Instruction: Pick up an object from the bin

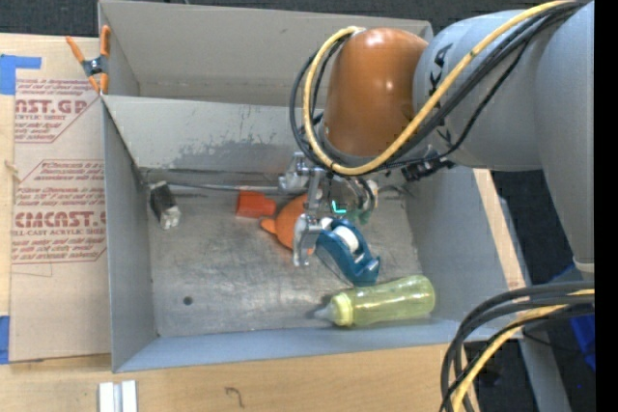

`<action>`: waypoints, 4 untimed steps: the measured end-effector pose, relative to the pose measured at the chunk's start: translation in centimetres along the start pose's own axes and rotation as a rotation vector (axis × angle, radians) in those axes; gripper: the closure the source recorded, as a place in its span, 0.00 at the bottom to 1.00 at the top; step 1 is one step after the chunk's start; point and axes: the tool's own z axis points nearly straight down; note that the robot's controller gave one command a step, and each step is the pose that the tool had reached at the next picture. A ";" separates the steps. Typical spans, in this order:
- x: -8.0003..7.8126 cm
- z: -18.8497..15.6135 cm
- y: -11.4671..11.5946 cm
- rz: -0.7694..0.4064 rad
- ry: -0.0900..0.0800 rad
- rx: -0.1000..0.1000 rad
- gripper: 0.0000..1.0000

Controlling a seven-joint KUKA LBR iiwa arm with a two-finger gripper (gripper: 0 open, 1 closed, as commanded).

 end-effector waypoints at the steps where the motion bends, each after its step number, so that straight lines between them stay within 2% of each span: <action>1: -0.2 -0.4 0.0 0.001 -0.007 0.000 0.00; 2: -1.1 3.0 -1.5 -0.071 -0.014 0.000 0.00; 3: -1.9 6.8 -1.8 -0.002 -0.006 0.000 0.00; 4: -1.4 8.8 -3.8 0.087 -0.027 -0.004 1.00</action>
Offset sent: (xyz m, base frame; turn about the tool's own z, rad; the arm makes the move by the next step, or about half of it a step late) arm 0.0192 -0.0420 -0.0901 -0.1700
